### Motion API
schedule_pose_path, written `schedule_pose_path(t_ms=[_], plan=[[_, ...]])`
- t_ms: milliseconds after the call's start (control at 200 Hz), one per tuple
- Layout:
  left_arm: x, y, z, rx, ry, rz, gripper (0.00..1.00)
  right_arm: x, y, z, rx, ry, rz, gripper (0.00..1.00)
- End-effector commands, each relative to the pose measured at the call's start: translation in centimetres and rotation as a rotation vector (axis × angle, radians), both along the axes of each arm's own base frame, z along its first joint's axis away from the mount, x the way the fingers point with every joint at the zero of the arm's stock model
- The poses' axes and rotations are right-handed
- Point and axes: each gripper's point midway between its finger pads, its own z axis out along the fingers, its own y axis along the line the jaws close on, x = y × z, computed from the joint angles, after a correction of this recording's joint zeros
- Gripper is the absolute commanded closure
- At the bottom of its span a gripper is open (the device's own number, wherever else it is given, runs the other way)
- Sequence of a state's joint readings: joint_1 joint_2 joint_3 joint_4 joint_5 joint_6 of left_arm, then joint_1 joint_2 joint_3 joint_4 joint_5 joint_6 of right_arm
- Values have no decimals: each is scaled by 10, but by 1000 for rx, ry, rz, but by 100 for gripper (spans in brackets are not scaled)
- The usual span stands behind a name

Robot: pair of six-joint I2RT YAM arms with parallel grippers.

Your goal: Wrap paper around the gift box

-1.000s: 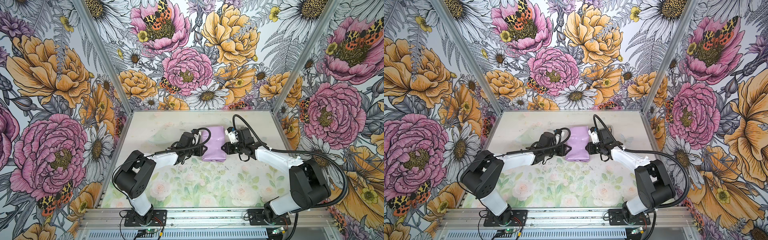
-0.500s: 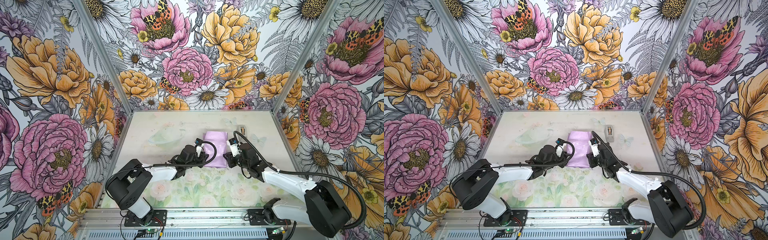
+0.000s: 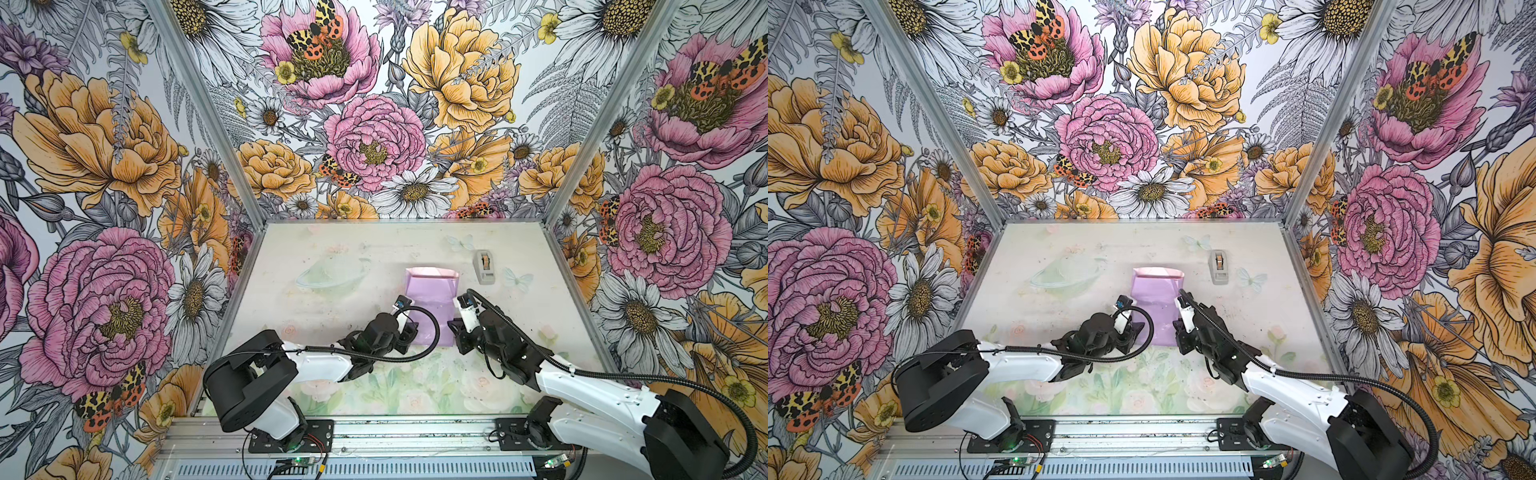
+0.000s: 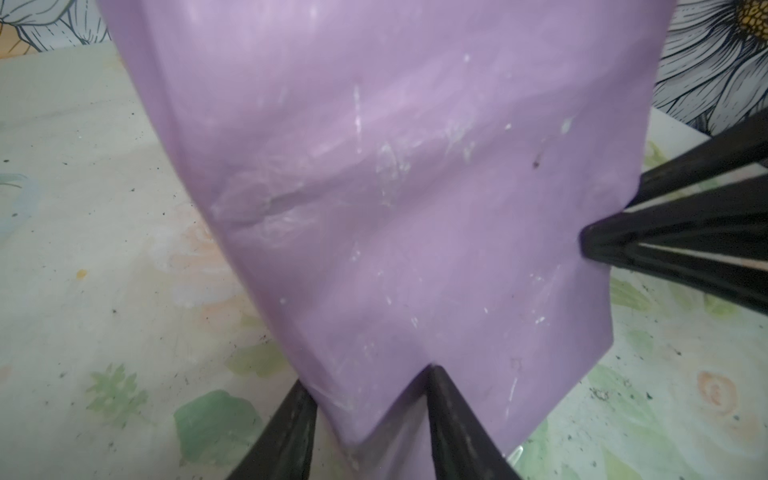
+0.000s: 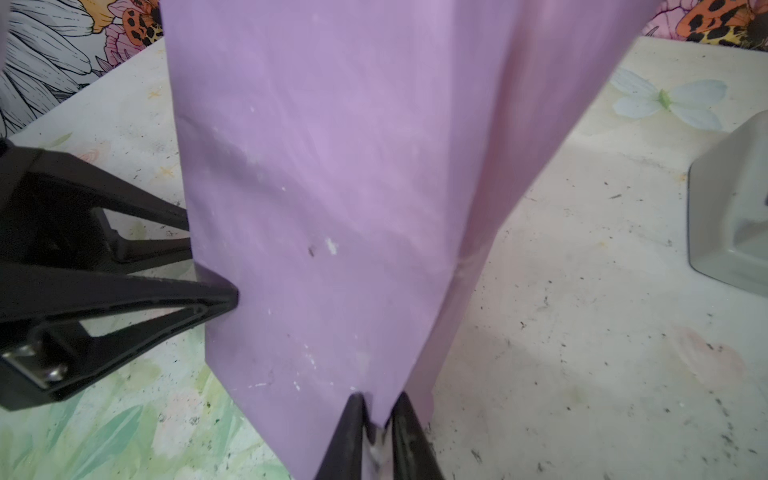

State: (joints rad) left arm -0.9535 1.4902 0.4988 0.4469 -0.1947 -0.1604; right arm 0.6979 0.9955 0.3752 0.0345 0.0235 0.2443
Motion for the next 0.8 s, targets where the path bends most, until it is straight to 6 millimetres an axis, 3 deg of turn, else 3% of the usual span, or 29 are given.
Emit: schedule_pose_path(t_ms=[0, 160, 280, 480, 605, 796], plan=[[-14, -2, 4, -25, -6, -24, 55, -13, 6, 4, 34, -6, 26, 84], [-23, 7, 1, -44, 31, -7, 51, -24, -5, 1, 66, 8, -17, 80], [-21, 20, 2, -48, 36, 53, 37, -28, -14, 6, 98, -3, -49, 65], [-25, 29, 8, -99, 65, 83, 27, -33, -21, 16, 178, -6, -87, 48], [-27, 28, 12, -171, 108, 74, 25, -36, -14, 26, 225, -13, -53, 41], [-28, 25, 10, -203, 143, 51, 25, -39, -5, 31, 270, -24, -2, 40]])
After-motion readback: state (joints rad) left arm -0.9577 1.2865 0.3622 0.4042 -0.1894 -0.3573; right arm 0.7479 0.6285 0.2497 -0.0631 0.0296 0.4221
